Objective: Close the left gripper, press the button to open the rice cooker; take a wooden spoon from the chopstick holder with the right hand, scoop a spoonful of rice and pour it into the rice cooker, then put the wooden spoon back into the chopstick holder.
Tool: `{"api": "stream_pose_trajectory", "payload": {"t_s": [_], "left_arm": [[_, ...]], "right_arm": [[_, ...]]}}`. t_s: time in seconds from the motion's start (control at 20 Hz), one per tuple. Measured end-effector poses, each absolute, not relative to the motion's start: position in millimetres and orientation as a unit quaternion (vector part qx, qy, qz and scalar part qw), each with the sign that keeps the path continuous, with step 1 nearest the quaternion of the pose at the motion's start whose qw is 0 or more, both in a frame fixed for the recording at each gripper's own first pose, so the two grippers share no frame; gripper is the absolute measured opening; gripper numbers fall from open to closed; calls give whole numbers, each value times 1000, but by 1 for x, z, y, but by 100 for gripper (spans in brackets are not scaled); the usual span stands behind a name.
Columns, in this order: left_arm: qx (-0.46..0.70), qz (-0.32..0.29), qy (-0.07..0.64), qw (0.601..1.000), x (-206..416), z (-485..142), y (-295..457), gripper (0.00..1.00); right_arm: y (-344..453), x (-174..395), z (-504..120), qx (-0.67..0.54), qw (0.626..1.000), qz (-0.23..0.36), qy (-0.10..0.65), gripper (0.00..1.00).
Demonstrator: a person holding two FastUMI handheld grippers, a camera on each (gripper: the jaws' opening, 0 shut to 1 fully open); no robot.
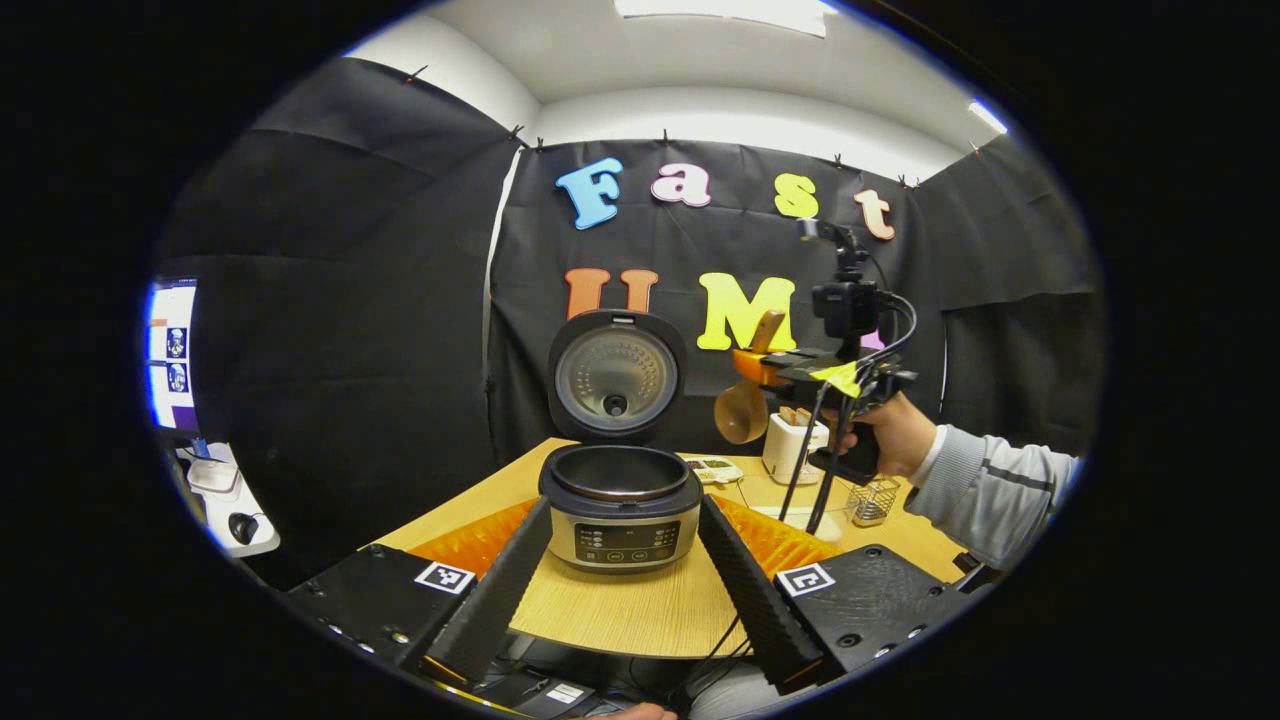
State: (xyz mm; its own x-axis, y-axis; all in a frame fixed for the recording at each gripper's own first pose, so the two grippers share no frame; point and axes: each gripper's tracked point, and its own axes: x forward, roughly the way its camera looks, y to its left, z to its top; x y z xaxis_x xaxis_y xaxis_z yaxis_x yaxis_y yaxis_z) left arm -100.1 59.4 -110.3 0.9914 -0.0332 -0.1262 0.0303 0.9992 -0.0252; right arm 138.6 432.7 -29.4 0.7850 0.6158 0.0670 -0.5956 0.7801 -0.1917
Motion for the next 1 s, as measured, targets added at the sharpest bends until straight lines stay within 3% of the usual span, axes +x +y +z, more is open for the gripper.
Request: {"api": "stream_pose_trajectory", "payload": {"t_s": [0.1,0.15,0.2,0.55,0.85,1.0], "left_arm": [[-10,-17,59,998,-96,-109,49,94],[-11,-19,58,998,-95,-109,46,95],[-11,-21,57,998,-96,-108,42,94],[-6,-34,50,998,-90,-105,26,94],[-8,-43,49,998,-86,-108,14,94],[2,-45,43,998,-84,-107,10,94]], "right_arm": [[403,142,-25,-62,948,308,-56,8],[386,144,-24,-53,952,298,-52,13],[368,146,-22,-46,956,285,-48,8],[240,169,-9,-2,980,193,-47,8],[173,200,-52,21,991,134,-6,13],[146,217,-86,30,994,105,26,11]]}}
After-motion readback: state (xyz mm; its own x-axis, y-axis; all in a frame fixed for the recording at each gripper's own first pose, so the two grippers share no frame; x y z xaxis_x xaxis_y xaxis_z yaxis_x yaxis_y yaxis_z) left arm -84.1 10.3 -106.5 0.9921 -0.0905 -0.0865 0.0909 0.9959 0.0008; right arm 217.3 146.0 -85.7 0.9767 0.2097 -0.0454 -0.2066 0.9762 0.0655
